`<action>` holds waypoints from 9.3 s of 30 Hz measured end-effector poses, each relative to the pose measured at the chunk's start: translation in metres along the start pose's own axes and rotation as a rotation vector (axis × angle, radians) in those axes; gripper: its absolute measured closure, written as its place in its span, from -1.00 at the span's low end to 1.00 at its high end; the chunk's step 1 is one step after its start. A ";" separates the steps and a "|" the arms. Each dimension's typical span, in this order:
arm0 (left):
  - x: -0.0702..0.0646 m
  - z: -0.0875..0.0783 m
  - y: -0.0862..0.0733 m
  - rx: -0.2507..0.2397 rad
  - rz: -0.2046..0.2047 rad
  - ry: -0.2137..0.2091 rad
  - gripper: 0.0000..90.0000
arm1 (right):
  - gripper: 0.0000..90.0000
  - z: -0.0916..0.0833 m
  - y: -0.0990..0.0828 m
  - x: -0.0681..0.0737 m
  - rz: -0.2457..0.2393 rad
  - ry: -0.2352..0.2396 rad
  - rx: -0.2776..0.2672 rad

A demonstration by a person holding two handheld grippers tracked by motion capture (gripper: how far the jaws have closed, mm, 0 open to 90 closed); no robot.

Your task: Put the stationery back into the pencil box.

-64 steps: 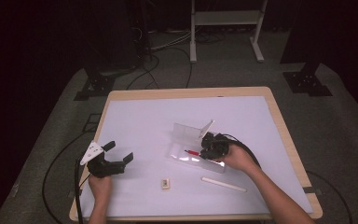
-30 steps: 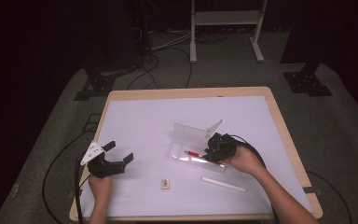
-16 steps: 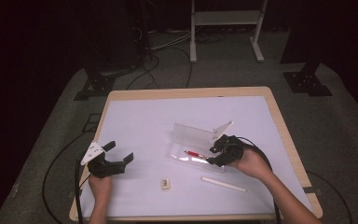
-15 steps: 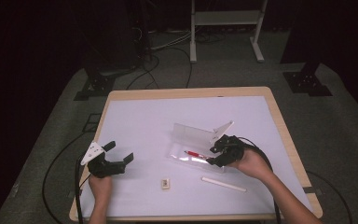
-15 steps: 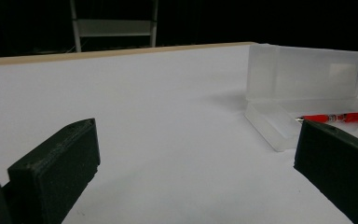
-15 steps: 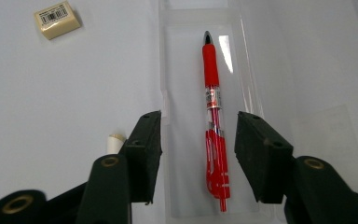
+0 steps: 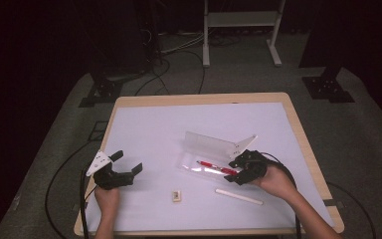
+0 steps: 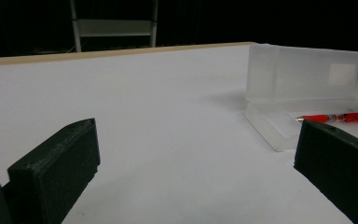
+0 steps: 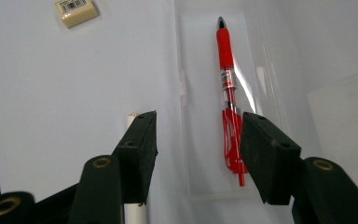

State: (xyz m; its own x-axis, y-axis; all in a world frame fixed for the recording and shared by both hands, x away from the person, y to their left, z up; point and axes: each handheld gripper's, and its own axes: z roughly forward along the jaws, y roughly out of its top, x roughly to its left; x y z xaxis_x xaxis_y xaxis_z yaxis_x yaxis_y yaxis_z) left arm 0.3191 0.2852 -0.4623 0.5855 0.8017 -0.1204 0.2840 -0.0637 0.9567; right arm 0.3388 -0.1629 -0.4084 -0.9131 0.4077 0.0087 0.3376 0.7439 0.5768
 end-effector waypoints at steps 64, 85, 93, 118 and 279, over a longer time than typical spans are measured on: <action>0.000 0.000 0.000 0.003 0.006 -0.001 -1.00 | 0.48 0.007 -0.060 0.034 0.030 0.052 0.026; 0.000 0.000 0.000 0.002 0.004 -0.001 -1.00 | 0.72 0.014 -0.062 0.036 -0.002 0.035 0.039; 0.000 0.000 0.000 0.002 0.006 -0.001 -1.00 | 0.74 0.012 -0.060 0.038 -0.017 0.036 0.042; 0.000 0.000 0.000 0.000 0.001 -0.001 -1.00 | 0.74 -0.003 -0.017 0.028 -0.082 -0.012 0.036; 0.001 0.000 0.000 -0.004 -0.001 -0.006 -1.00 | 0.12 0.051 0.067 0.040 -0.153 0.148 -0.011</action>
State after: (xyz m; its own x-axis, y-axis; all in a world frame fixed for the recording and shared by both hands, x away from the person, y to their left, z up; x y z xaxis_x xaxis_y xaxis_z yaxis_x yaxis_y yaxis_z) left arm 0.3192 0.2859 -0.4622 0.5897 0.7982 -0.1232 0.2820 -0.0605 0.9575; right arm 0.3367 -0.0699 -0.4107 -0.9774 0.2076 0.0399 0.1908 0.7847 0.5897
